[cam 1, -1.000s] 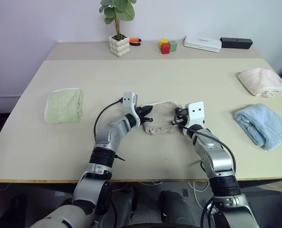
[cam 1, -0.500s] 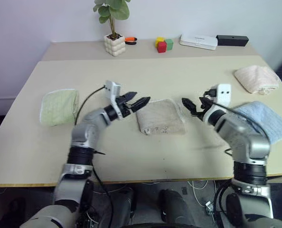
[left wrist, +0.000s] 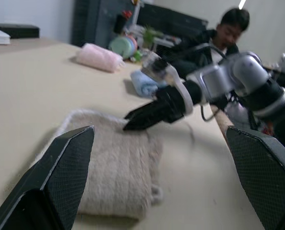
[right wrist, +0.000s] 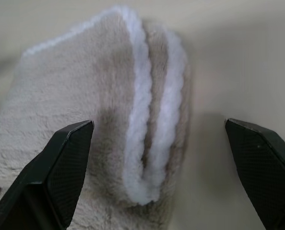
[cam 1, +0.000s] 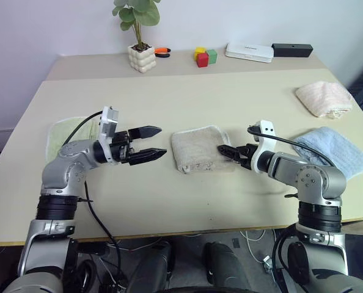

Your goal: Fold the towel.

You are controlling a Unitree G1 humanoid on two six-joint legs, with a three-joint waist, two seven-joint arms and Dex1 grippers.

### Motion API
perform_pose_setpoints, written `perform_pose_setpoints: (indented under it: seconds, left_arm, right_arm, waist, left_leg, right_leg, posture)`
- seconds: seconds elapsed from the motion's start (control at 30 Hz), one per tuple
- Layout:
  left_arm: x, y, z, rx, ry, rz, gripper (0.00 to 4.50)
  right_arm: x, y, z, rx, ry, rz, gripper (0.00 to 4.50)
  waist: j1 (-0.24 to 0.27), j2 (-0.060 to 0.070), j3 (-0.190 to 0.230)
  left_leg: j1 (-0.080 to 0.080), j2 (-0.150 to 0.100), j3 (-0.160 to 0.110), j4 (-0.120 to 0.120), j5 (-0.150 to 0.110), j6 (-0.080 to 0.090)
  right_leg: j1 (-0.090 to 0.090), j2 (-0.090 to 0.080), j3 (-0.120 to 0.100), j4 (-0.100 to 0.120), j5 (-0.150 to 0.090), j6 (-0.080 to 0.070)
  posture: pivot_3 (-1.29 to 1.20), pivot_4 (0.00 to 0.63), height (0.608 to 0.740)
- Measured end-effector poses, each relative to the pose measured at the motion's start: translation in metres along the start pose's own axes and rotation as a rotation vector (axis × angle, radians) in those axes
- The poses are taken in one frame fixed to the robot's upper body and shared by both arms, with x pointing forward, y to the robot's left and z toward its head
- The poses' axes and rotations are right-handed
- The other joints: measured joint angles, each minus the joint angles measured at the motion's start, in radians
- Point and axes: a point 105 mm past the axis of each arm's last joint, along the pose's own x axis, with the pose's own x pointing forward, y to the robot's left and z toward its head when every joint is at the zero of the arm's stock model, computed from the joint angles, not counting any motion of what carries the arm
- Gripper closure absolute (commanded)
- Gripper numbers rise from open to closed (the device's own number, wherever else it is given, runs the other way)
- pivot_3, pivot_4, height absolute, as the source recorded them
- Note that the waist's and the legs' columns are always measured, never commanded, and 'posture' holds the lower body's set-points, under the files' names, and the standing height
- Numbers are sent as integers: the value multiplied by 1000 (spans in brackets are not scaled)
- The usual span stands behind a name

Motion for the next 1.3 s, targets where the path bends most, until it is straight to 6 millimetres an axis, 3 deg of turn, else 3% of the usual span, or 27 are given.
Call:
perform_pose_setpoints:
  seconds: [0.13, 0.3, 0.37, 0.5, 0.63, 0.77, 0.87, 1.03, 1.13, 1.3]
  left_arm:
    - [-12, 3, 4, 13, 40, 33, 0]
    - [-15, 5, 6, 50, 52, 56, 0]
    - [-15, 4, 7, 57, 52, 44, 0]
    - [-14, -3, 7, 51, 53, -13, 0]
    - [-4, 0, 5, 36, 44, -40, 0]
    - [12, 6, 7, 40, 29, -111, 0]
    - [17, 7, 6, 24, 29, -158, 0]
    - [35, 12, 4, 36, 32, -225, 0]
    - [41, 15, 0, 33, 38, -241, 0]
    - [53, 17, -2, 61, 20, -260, 0]
  right_arm:
    - [6, 10, -10, 38, 42, 63, 1847]
    - [14, 18, -13, 84, 69, 120, 4447]
    - [15, 23, -6, 115, 48, 155, 4447]
    - [5, 14, 24, 219, -120, 165, 4447]
    - [-20, -12, 51, 310, -308, 100, 4447]
    - [-72, -60, 84, 464, -629, -92, 4447]
    - [-104, -78, 95, 514, -791, -183, 4447]
    - [-144, -97, 100, 503, -916, -303, 4447]
    - [-163, -115, 87, 537, -943, -408, 4447]
    - [-180, -128, 69, 558, -957, -481, 4447]
  waist:
    - [-4, 0, 0]
    - [-3, 0, 0]
    - [-3, 1, 0]
    - [3, 1, 0]
    - [9, 1, 0]
    - [13, 1, 0]
    - [8, 1, 1]
    - [1, 1, 1]
    - [1, 1, 1]
    - [0, 1, 1]
  left_leg:
    - [0, 1, 0, -1, 0, 0]
    - [0, 1, 0, -1, 0, 0]
    - [0, 1, 0, -1, 0, 0]
    - [0, 1, 0, -1, 0, 0]
    - [0, 1, 0, 0, 0, 0]
    - [0, 1, 0, -1, 0, 0]
    - [0, 1, 1, -2, 0, 0]
    - [0, 1, 1, -1, 0, 0]
    - [0, 1, 1, -1, 0, 1]
    - [0, 1, 2, 0, 1, 1]
  right_leg:
    - [0, 1, 0, 0, 0, 0]
    - [-1, 1, 0, 0, 1, -1]
    - [-1, 1, 0, 0, 1, -1]
    - [0, 1, 0, 0, 1, -1]
    - [0, 1, 0, 0, 1, -1]
    - [-1, 1, 0, 0, 1, -1]
    - [-1, 1, 0, 0, 1, -1]
    - [-1, 1, 1, 0, 1, -1]
    - [-1, 1, 1, 0, 1, -1]
    - [-1, 1, 1, 1, 1, -1]
  posture:
    - [0, 150, 740]
    - [0, 150, 740]
    - [0, 150, 740]
    - [0, 150, 740]
    - [0, 150, 740]
    - [0, 150, 740]
    - [0, 150, 740]
    - [0, 150, 740]
    - [0, 150, 740]
    - [0, 150, 740]
